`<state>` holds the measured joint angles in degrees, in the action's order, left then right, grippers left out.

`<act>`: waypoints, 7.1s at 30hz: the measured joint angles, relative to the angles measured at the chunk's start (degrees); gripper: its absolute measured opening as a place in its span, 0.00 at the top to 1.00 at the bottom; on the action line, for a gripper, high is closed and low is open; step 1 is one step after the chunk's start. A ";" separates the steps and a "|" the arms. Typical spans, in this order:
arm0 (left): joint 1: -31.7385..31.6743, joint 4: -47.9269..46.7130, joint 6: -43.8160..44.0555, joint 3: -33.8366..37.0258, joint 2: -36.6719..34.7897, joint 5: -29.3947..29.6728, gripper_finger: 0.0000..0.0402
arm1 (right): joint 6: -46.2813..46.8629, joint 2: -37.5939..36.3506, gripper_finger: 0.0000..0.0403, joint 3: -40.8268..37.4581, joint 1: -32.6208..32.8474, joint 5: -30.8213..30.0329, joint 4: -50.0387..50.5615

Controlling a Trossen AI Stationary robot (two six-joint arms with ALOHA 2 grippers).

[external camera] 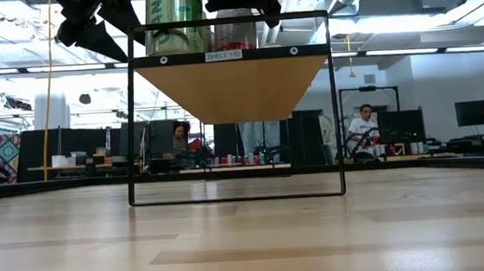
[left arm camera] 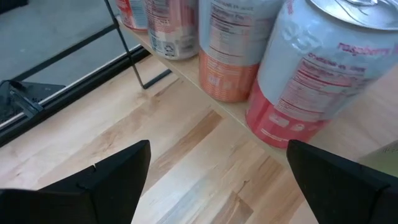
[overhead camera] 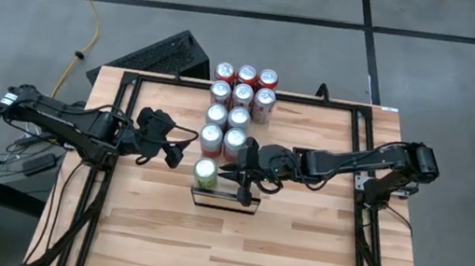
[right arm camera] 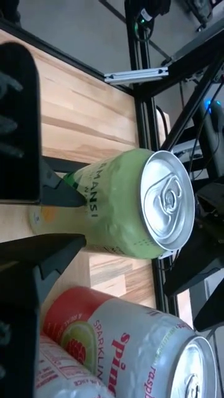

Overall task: Place canned beverage on shelf
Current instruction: Put the green soda can on the shelf, then return to Home Position

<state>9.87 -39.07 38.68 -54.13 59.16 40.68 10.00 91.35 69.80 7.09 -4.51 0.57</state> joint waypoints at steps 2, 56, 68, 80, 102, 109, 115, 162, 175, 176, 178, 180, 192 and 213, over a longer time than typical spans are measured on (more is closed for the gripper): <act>0.00 -0.01 -0.04 0.00 -0.36 -1.19 0.10 | 0.22 -0.89 0.84 0.21 0.00 0.04 1.01; -3.52 23.27 -23.53 5.11 -35.42 -25.01 0.10 | -2.90 -62.79 0.84 -5.82 -9.53 -1.43 25.89; -3.52 28.73 -20.02 17.90 -48.46 -22.03 0.10 | 0.30 -77.33 0.84 -19.55 -9.51 -2.87 19.39; -3.53 27.77 -13.70 27.25 -57.82 -16.35 0.10 | 2.55 -91.13 0.84 -30.33 -9.51 -9.32 16.50; -3.54 35.42 -11.17 45.87 -58.93 -16.80 0.10 | 6.19 -91.17 0.84 -56.18 -9.49 -9.24 -0.75; -3.54 46.19 -14.78 52.54 -58.95 -19.12 0.10 | 5.13 -91.14 0.84 -68.69 -9.44 -7.57 -17.76; -3.50 44.61 -16.40 53.51 -58.95 -21.50 0.10 | 5.46 -91.03 0.84 -69.22 -9.44 -7.59 -14.97; -3.45 41.52 -16.41 53.01 -58.82 -20.48 0.10 | 19.97 -89.05 0.84 -69.24 -9.39 -4.44 -2.75; -3.45 41.39 -20.14 52.87 -58.82 -20.91 0.10 | 19.97 -89.05 0.84 -69.29 -9.38 -4.51 -2.73; -3.48 41.53 -20.14 52.87 -58.82 -21.00 0.10 | 19.98 -89.05 0.84 -69.29 -9.38 -4.53 -2.73; -3.48 41.90 -20.49 52.87 -58.82 -21.81 0.10 | 19.98 -89.05 0.84 -69.29 -9.38 -4.53 -2.73; -3.46 42.96 -21.92 52.87 -58.82 -22.44 0.10 | 19.99 -89.05 0.84 -69.29 -9.39 -4.54 -2.73; -3.45 47.45 -26.75 51.89 -58.84 -22.42 0.10 | 19.99 -89.05 0.84 -69.29 -9.38 -4.55 -2.71; -3.43 41.55 -29.57 53.55 -58.84 -35.49 0.10 | 19.99 -89.07 0.84 -69.29 -9.38 -4.53 -2.71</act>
<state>6.44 2.48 9.11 -0.58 0.32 5.19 30.00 2.28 0.51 -2.28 -9.04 -2.13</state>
